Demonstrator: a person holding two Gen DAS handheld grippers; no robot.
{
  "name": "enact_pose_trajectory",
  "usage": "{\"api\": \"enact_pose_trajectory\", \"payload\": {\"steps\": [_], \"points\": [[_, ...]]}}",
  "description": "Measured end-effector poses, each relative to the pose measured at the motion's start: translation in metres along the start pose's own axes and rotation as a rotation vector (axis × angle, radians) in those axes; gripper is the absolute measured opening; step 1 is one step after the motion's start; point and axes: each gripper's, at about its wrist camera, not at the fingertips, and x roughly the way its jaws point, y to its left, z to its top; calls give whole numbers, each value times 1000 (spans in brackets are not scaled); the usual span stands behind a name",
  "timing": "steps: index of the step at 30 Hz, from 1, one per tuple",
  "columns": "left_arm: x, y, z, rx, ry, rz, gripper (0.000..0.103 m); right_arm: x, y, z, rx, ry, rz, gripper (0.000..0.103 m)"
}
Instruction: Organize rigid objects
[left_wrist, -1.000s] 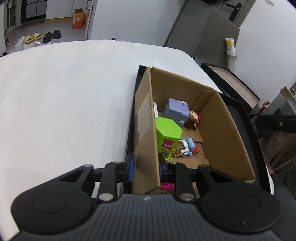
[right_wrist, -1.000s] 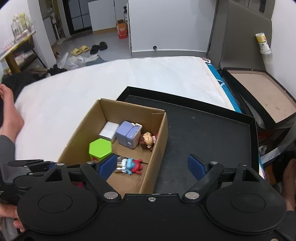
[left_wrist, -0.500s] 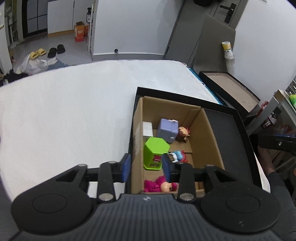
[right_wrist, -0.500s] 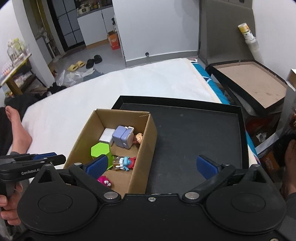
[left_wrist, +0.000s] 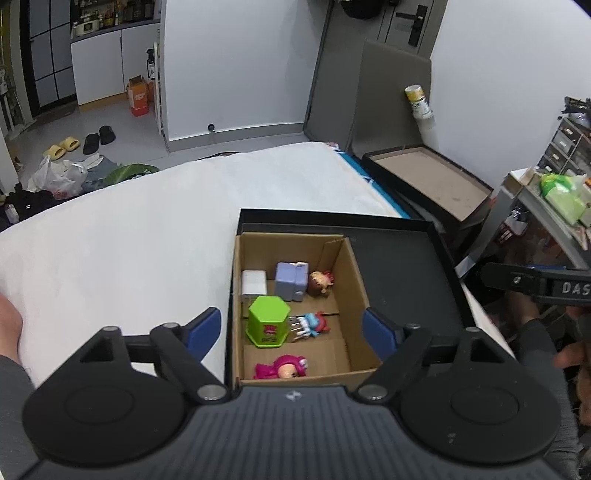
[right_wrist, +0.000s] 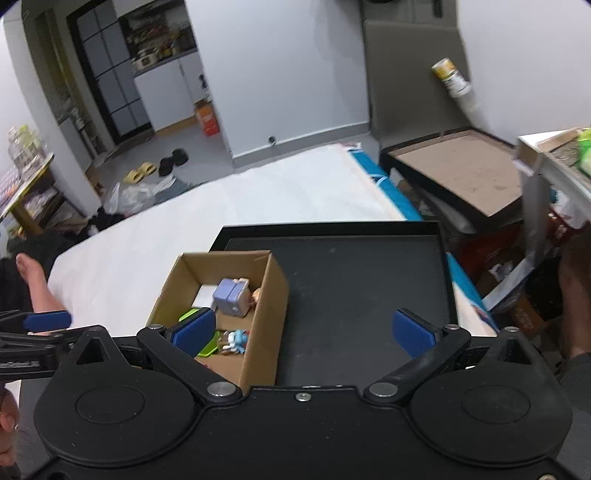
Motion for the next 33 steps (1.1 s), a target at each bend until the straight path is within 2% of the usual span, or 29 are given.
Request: {"api": "enact_pose_trajectory", "payload": {"steps": [5,10,21,28,33], "points": [[-20,-11,3,-1,-17,-33,89,-19,-1,-2,38,-41,-16,103],[-36,-17,4,-4,-27,-34,91,-36,-1,-5,80,-61,2,103],[-67,-28,2,-11,-42,-56,93,-67,17,-10,11,-57,-24,103],[-86,-37,-10,-5,-57,-80,93,-90,23,-12,2,-91,-57,103],[-92,-44,-19,14,-52,-60,93,-99,25,-20,4,-88,-25,103]]}}
